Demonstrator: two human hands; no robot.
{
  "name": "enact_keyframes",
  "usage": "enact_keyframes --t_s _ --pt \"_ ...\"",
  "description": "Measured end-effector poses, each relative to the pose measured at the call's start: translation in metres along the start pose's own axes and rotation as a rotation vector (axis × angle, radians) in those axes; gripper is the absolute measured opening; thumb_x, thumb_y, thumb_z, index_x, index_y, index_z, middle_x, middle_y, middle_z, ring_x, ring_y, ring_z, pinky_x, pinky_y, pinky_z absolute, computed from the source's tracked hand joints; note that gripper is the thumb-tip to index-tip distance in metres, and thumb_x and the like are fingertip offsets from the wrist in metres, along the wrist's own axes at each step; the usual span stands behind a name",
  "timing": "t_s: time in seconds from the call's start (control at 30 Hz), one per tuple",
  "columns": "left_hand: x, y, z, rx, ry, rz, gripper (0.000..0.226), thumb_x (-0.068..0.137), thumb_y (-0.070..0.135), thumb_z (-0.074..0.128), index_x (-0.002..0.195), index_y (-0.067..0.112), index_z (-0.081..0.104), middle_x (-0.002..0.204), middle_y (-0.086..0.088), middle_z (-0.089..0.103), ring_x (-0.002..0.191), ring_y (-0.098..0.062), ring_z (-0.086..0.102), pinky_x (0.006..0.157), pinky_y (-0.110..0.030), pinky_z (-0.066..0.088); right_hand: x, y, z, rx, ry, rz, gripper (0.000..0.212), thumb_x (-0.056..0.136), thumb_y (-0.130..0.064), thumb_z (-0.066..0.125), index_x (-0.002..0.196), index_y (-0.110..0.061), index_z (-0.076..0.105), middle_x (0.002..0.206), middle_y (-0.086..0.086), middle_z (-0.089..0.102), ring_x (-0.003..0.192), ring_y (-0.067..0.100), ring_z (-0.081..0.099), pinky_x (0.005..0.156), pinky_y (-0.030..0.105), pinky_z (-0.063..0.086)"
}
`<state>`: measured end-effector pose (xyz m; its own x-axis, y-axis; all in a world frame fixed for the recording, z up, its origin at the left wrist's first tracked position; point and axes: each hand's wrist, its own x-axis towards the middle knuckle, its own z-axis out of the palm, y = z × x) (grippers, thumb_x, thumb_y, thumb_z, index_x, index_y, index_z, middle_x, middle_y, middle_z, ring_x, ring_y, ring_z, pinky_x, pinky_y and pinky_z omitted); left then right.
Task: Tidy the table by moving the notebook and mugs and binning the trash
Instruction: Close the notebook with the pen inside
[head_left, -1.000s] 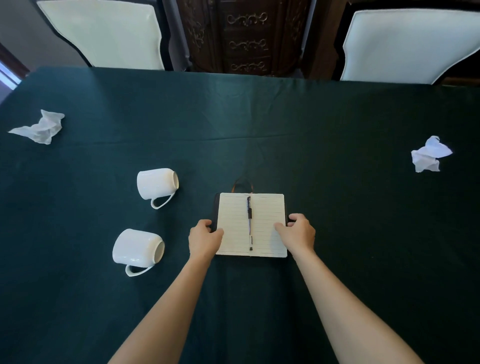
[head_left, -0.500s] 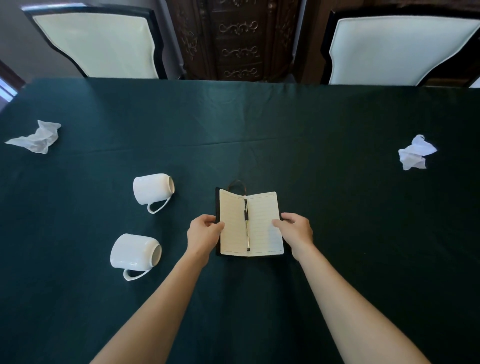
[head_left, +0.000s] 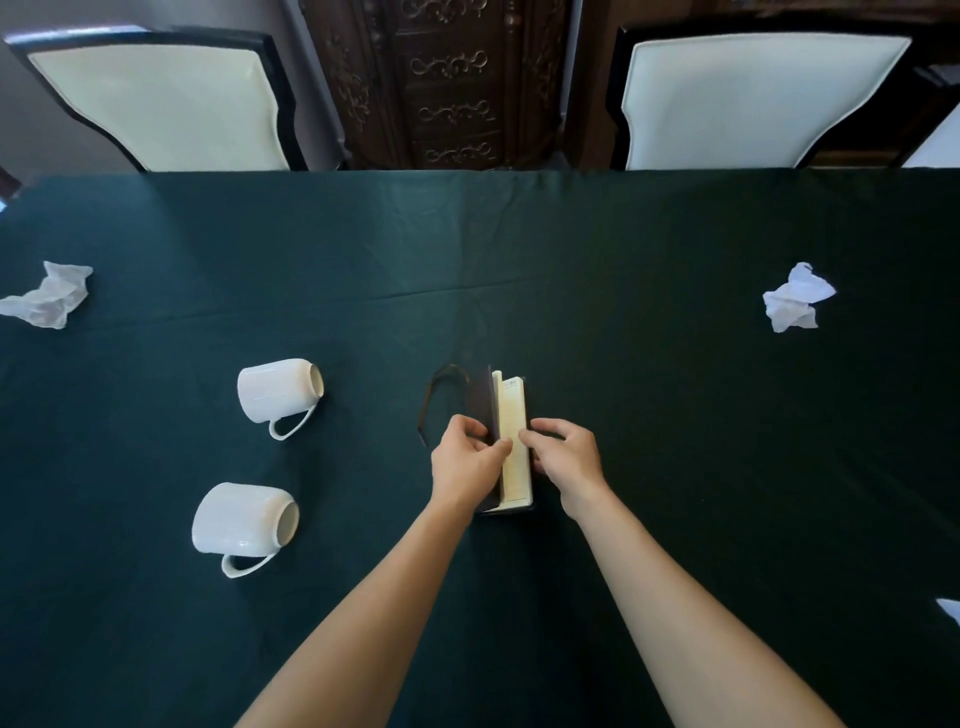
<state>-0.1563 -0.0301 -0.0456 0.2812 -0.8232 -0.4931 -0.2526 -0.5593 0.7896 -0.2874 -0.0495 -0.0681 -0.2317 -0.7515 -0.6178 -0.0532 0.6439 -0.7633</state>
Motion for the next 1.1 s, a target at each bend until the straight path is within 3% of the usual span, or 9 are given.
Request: enact_keyframes --t_s 0.13,0.23,0.4,0.5,0.57,0.63,0.7,0.93,1.1 --pt "0.001 0.0 0.016 0.038 -0.006 -0.005 0.033 0.086 0.027 0.077 0.11 0.018 0.057 0.085 0.002 0.066 0.081 -0.013 0.064 0.069 -0.025 0.048 -0.001 0.0 -0.001 0.027 -0.014 0.005 0.024 0.083 -0.024 0.078 0.107 -0.027 0.075 0.099 -0.011 0.069 0.104 0.017 0.068 0.096 0.044 0.058" --pt "0.003 -0.002 0.023 0.083 -0.019 0.0 0.031 0.086 0.025 0.076 0.11 0.02 0.056 0.085 0.001 0.067 0.083 -0.013 0.064 0.068 -0.023 0.048 -0.001 0.001 -0.002 0.04 -0.018 0.016 0.018 0.08 -0.027 0.081 0.095 -0.031 0.073 0.099 -0.008 0.072 0.099 0.016 0.07 0.094 0.043 0.06" --pt "0.003 -0.006 0.023 0.094 -0.038 0.011 0.03 0.089 0.024 0.075 0.113 0.02 0.058 0.086 0.002 0.067 0.08 -0.008 0.063 0.067 -0.022 0.048 -0.001 -0.004 0.002 -0.029 -0.042 -0.003 0.053 0.067 -0.036 0.09 0.114 -0.017 0.075 0.103 -0.002 0.075 0.099 0.017 0.071 0.092 0.04 0.061" --pt "0.003 -0.011 0.019 0.088 -0.08 0.009 0.034 0.086 0.02 0.079 0.115 0.02 0.061 0.083 0.002 0.067 0.076 -0.009 0.063 0.067 -0.023 0.05 -0.001 -0.006 0.003 -0.085 -0.01 0.002 0.043 0.073 -0.026 0.087 0.112 -0.014 0.076 0.099 0.0 0.074 0.094 0.019 0.071 0.089 0.038 0.061" --pt "0.002 -0.015 0.015 0.075 -0.108 -0.001 0.034 0.084 0.02 0.081 0.114 0.023 0.065 0.083 0.002 0.066 0.078 -0.013 0.065 0.073 -0.032 0.058 -0.003 -0.004 0.003 -0.095 -0.006 0.023 0.032 0.078 -0.019 0.084 0.108 -0.013 0.077 0.094 0.001 0.075 0.09 0.019 0.07 0.089 0.04 0.061" --pt "0.0 -0.019 0.008 0.058 -0.118 -0.013 0.031 0.085 0.024 0.081 0.113 0.027 0.068 0.087 0.002 0.066 0.083 -0.017 0.067 0.08 -0.039 0.06 -0.006 -0.004 0.003 -0.085 -0.018 0.026 0.027 0.08 -0.015 0.082 0.107 -0.012 0.077 0.081 -0.007 0.069 0.085 0.017 0.067 0.088 0.039 0.061" --pt "-0.005 -0.022 -0.001 0.051 -0.111 -0.024 0.03 0.087 0.026 0.078 0.116 0.027 0.069 0.096 -0.001 0.067 0.09 -0.018 0.068 0.079 -0.037 0.059 -0.009 -0.004 0.003 -0.074 -0.018 0.01 0.027 0.081 -0.014 0.082 0.108 -0.012 0.077 0.074 -0.014 0.062 0.085 0.017 0.065 0.086 0.034 0.059" --pt "-0.021 -0.033 -0.038 0.052 -0.064 -0.124 0.036 0.095 0.032 0.069 0.129 0.021 0.065 0.117 -0.003 0.072 0.107 -0.022 0.069 0.091 -0.04 0.06 -0.034 -0.004 0.003 -0.073 -0.019 -0.049 0.023 0.08 -0.017 0.081 0.103 -0.015 0.08 0.082 -0.011 0.071 0.086 0.013 0.069 0.081 0.029 0.055" --pt "-0.032 -0.03 -0.065 -0.088 -0.109 -0.113 0.036 0.099 0.027 0.067 0.133 0.018 0.062 0.117 -0.004 0.073 0.109 -0.025 0.07 0.094 -0.045 0.06 -0.064 0.0 0.001 0.095 -0.063 -0.072 0.021 0.083 -0.01 0.079 0.104 -0.012 0.078 0.093 0.0 0.079 0.092 0.018 0.076 0.092 0.042 0.061"
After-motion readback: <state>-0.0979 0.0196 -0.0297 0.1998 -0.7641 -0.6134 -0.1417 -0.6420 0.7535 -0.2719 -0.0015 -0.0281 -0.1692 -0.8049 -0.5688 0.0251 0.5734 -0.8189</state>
